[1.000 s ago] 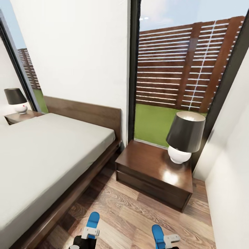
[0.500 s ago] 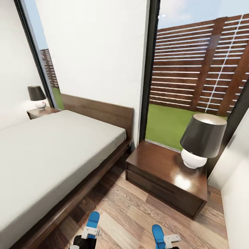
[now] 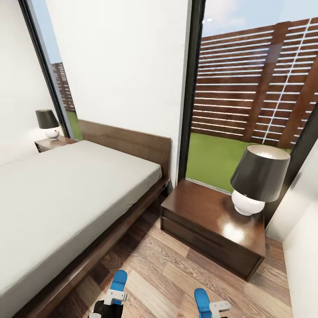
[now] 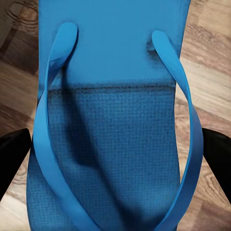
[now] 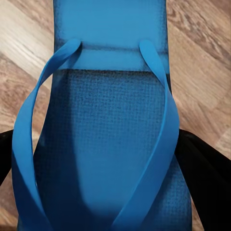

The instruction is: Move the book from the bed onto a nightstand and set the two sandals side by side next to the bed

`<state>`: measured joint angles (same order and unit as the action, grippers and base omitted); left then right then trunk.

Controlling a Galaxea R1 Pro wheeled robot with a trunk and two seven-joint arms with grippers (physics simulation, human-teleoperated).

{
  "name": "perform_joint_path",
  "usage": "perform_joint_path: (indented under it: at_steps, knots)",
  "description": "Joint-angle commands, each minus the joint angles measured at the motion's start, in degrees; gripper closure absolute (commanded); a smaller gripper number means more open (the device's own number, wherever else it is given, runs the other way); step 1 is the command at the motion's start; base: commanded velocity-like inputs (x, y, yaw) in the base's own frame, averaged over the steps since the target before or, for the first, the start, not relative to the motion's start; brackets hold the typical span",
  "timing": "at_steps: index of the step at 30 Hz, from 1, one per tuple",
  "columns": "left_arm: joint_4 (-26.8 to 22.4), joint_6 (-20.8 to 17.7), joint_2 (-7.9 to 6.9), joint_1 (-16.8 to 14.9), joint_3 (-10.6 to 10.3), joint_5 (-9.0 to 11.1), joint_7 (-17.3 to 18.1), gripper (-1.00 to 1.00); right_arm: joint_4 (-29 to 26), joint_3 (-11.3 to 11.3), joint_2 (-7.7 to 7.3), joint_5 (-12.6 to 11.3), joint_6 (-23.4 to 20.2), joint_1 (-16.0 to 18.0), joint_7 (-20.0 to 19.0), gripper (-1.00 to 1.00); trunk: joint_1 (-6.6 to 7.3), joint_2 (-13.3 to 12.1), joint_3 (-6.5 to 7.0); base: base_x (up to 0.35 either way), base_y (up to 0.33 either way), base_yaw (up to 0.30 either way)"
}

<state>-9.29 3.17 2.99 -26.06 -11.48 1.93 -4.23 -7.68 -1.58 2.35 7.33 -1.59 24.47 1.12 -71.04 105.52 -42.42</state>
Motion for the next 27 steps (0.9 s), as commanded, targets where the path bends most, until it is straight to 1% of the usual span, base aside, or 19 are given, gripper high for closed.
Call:
perform_joint_path:
  at_steps: [1, 4, 9, 14, 27]
  knots:
    - [0.06, 0.20, -0.01, -0.02, -0.48, 0.20, -0.33, 1.00, -0.06, -0.18, 0.02, 0.58, -0.17, 0.00, 0.11, 1.00, 0.01, 0.02, -0.05, 0.000, 0.000, 0.002]
    - [0.06, 0.21, -0.01, 0.50, -0.48, 0.21, -0.29, 1.00, -0.06, -0.18, -0.02, 0.58, -0.15, -0.02, 0.11, 1.00, 0.01, 0.02, -0.05, 0.000, 0.000, 0.001]
    - [0.02, 0.23, 0.02, 2.47, -0.48, 0.27, -0.28, 1.00, -0.06, -0.20, -0.06, 0.59, -0.12, -0.33, 0.11, 1.00, 0.01, 0.02, -0.05, 0.000, 0.000, 0.000]
    - [0.56, 0.12, -0.02, 3.42, -0.43, 0.18, -0.33, 1.00, -0.06, -0.19, -0.06, 0.60, -0.09, -0.50, 0.11, 1.00, 0.01, 0.02, -0.05, 0.000, 0.000, 0.000]
    - [2.63, 0.08, -0.46, 4.36, -0.39, 0.23, -0.39, 1.00, -0.06, -0.18, -0.05, 0.58, -0.08, -0.56, 0.11, 1.00, 0.01, 0.02, -0.05, 0.000, 0.000, 0.000]
